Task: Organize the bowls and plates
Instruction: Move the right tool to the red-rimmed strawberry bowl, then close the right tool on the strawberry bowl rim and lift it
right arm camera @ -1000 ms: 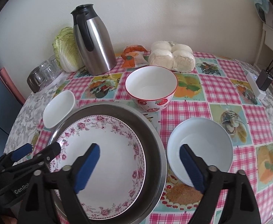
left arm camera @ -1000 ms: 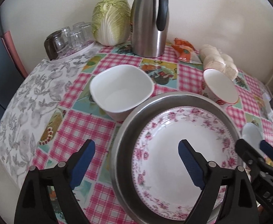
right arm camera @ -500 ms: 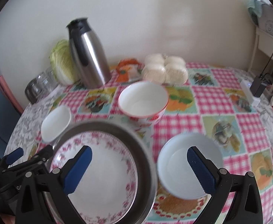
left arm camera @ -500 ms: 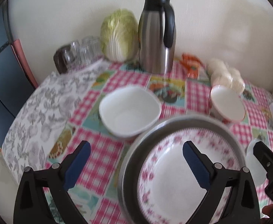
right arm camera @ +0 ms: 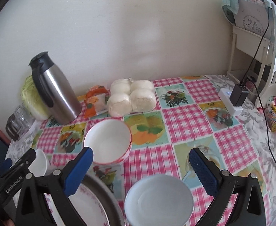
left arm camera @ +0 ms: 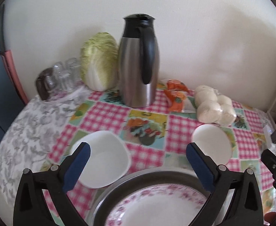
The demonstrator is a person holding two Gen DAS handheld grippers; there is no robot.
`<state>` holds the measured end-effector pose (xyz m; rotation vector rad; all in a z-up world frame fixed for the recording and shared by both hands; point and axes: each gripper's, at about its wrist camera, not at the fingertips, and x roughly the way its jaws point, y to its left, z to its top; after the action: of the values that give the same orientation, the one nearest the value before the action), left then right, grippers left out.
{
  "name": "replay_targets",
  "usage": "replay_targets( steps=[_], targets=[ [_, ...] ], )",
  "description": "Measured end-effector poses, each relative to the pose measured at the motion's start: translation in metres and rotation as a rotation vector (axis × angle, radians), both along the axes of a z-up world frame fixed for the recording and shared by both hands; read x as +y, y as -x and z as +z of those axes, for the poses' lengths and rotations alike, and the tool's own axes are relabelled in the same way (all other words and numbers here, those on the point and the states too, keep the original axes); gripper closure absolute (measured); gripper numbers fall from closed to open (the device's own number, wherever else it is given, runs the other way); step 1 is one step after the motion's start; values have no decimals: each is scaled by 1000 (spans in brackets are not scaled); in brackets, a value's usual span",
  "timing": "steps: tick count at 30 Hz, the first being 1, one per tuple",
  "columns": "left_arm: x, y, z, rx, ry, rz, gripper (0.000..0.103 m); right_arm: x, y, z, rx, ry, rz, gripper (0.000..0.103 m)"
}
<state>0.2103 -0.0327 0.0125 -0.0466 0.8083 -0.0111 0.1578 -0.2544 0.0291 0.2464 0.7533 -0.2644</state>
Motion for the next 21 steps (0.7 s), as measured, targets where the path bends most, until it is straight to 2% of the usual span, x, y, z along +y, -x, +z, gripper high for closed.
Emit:
replay_targets(
  steps=[2, 5, 9, 12, 16, 17, 19, 21],
  targets=[
    [-6, -5, 2, -10, 39, -36, 2, -5, -4, 3, -10, -26, 5, 0],
    [-18, -11, 10, -80, 28, -74, 2, -18, -13, 3, -29, -67, -14, 0],
    [-34, -25, 11, -92, 96, -127, 2, -27, -25, -3, -40, -37, -28, 0],
    [-49, -46, 3, -12, 80, -155, 2, -32, -37, -15, -10, -10, -40, 0],
    [-66, -74, -17, 159, 127, -215, 2, -36, -55, -38, 45, -72, -14, 0],
    [-70, -76, -21, 177, 126, -223, 2, -35, -60, -44, 64, -83, -6, 0],
    [-80, -84, -32, 235, 106, -241, 2, -33, -67, -53, 90, -94, 4, 5],
    [-87, -89, -44, 289, 84, -247, 2, -31, -73, -64, 126, -100, 1, 19]
  ],
)
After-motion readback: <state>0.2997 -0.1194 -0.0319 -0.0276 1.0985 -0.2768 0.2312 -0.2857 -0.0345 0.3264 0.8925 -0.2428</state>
